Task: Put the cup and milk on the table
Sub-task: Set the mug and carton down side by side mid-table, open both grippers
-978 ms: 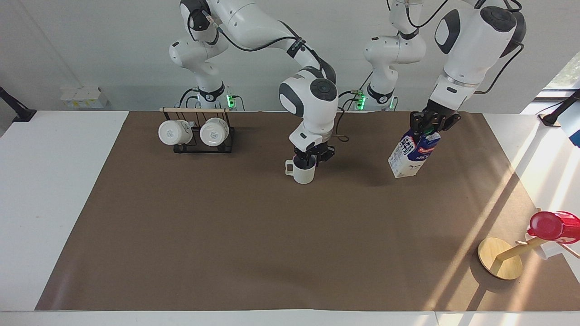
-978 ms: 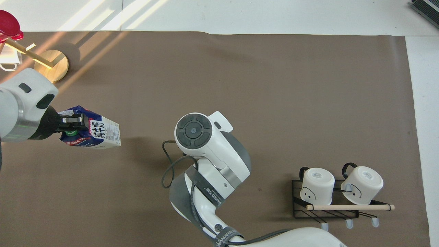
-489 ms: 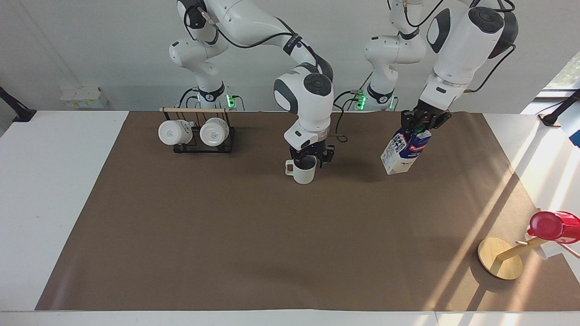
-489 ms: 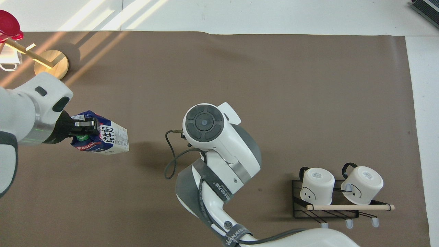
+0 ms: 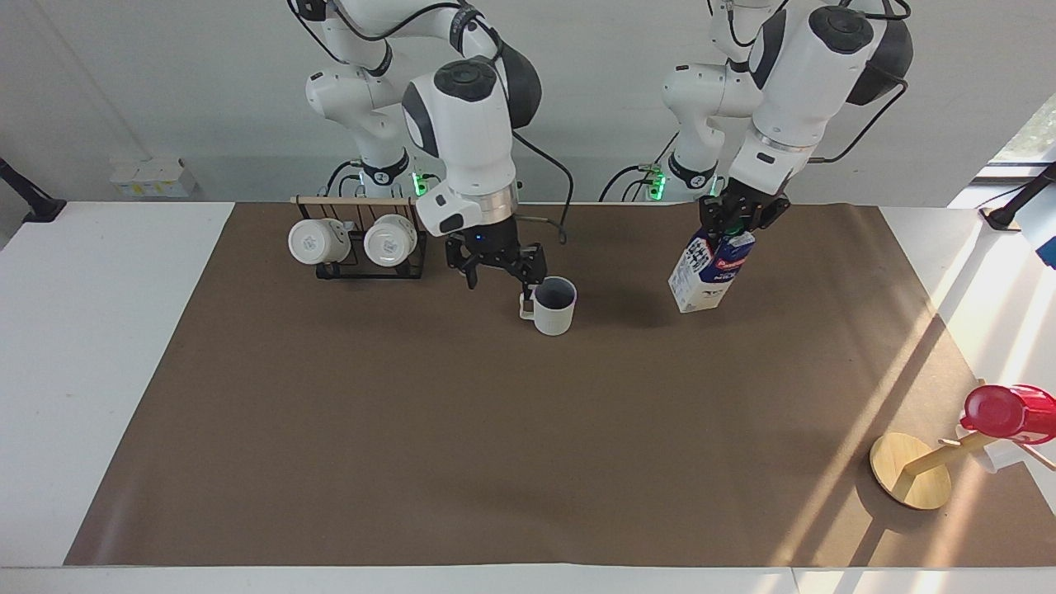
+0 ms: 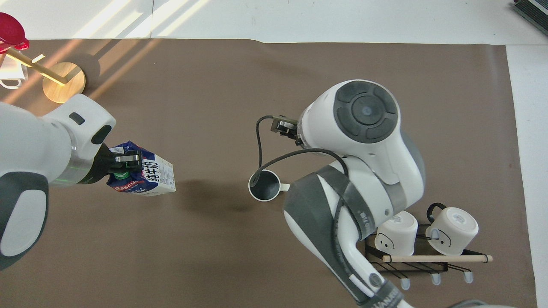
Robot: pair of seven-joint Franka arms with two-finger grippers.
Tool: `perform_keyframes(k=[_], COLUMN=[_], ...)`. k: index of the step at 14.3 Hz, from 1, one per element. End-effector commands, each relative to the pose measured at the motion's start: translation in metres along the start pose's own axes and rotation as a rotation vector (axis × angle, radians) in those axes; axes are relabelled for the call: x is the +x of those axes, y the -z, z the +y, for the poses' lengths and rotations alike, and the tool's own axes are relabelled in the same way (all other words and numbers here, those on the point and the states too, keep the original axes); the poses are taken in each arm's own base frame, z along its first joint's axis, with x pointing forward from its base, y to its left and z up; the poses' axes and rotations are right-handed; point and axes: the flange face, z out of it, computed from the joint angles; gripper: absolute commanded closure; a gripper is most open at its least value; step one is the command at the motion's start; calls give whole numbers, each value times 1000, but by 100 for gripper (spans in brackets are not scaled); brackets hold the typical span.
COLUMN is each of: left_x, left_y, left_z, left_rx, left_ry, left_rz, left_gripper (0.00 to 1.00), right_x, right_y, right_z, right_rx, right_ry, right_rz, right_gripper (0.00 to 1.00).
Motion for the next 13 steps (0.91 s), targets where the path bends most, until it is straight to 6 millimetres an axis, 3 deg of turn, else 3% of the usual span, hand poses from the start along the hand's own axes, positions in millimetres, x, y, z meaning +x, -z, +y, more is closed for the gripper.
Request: perform_keyframes(k=[1,5,13], left_x=[-23,-61,-74], left_y=[0,-38,-82], left_z=[36,67,88], left_rx=[-13,-54,-84], left_ry=[30,-1,-8], left_rz=[10,76,118], left_gripper=[72,72,72], right_x=[14,48,84], right_y=[18,47,86], right_z=[27,78,167], right_rx=[0,-5,-66], right_ry=[-44,-29,-35], right_rz=[16,40,4], right_gripper=[0,0,0])
